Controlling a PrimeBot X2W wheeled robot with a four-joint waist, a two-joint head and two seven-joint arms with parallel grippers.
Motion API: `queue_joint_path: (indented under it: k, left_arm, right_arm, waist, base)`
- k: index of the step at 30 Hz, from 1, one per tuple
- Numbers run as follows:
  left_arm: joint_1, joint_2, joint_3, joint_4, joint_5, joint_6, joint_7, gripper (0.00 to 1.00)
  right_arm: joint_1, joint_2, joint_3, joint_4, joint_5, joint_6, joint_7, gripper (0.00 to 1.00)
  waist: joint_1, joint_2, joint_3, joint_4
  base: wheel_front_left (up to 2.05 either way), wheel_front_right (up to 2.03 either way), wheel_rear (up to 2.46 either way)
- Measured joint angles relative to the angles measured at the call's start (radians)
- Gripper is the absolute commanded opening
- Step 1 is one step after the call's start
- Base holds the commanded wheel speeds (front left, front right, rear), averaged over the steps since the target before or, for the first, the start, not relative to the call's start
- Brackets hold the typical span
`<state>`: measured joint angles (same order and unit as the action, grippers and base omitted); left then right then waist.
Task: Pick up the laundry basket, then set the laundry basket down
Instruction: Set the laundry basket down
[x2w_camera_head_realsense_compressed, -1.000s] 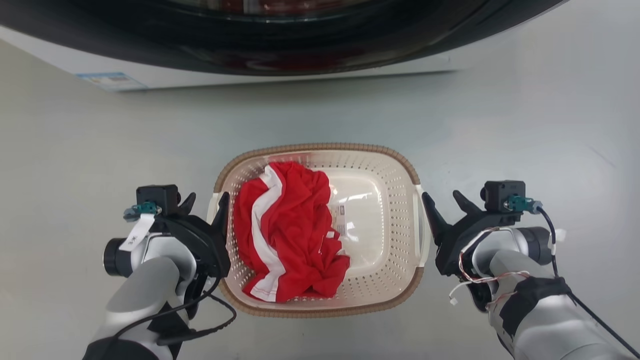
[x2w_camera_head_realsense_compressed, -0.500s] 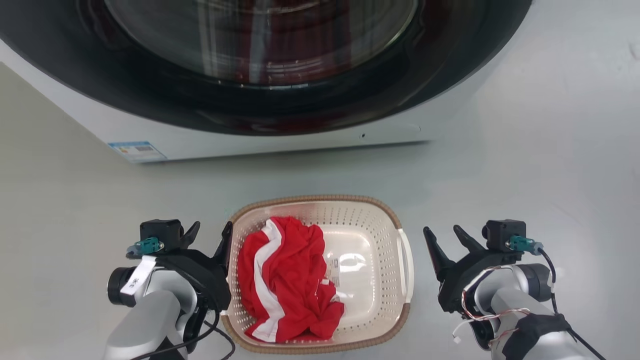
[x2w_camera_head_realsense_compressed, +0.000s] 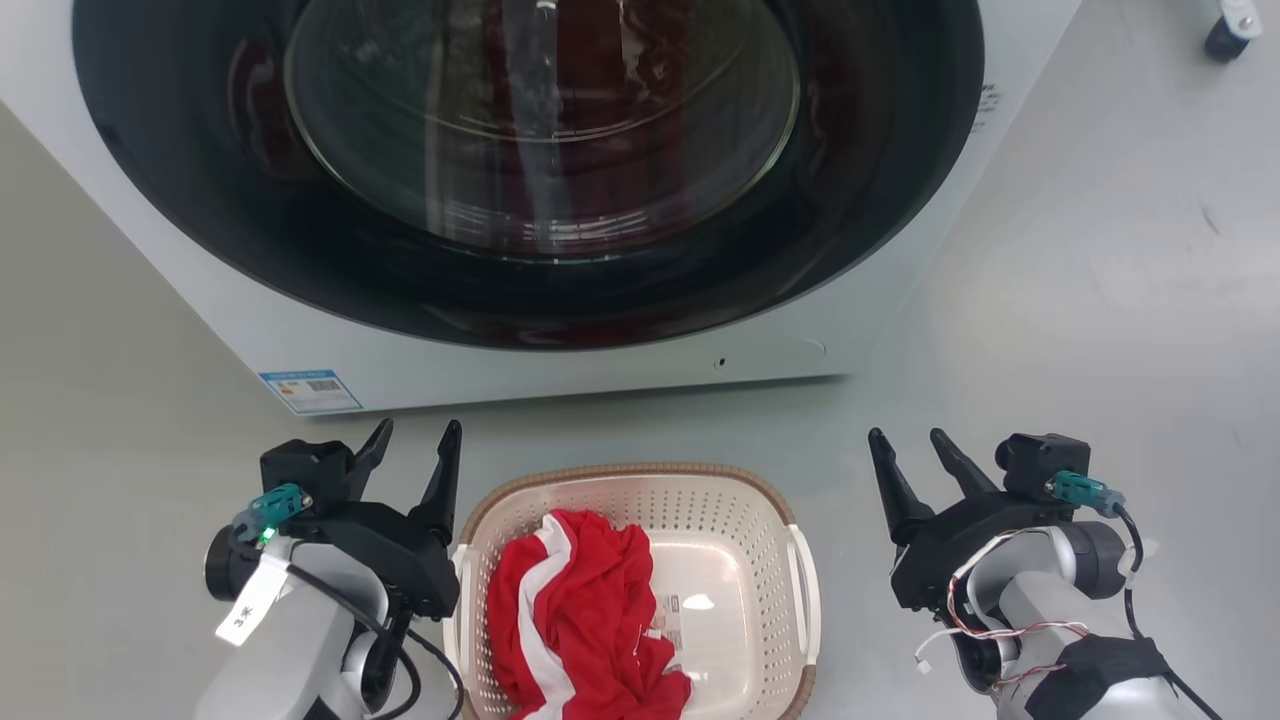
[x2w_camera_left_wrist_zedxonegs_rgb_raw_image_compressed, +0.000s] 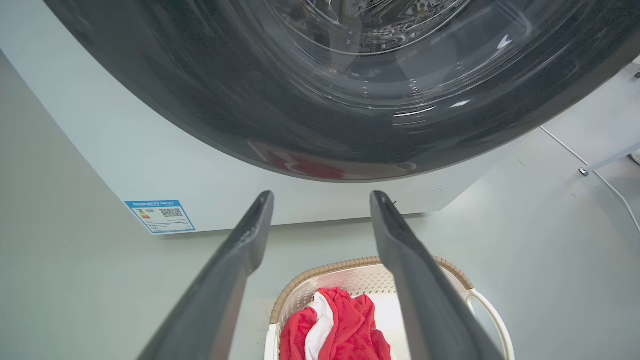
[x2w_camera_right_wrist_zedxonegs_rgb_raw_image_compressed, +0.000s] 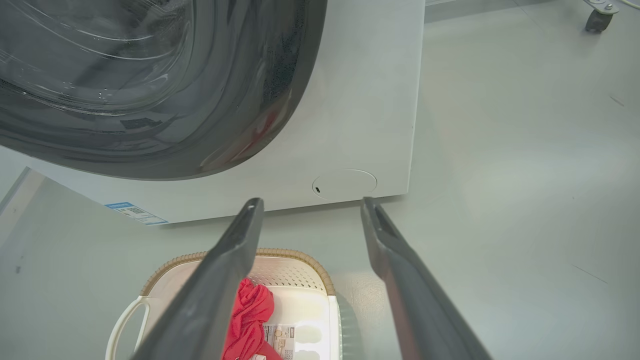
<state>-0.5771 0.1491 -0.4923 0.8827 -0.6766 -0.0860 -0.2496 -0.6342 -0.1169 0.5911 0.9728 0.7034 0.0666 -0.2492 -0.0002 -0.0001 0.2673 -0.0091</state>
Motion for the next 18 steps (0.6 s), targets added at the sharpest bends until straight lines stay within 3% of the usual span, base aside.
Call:
queue_joint_path:
  k: [18]
  left_arm:
    - [0.263,0.075,0.077,-0.448,0.147,0.144,0.000,1.00]
  right_arm:
    - [0.181,-0.067,-0.076,-0.340,-0.127,-0.095,0.000,1.00]
  waist:
    - [0.0000,0.0000,-0.143,0.004]
  base:
    - [0.00,0.00,0.00]
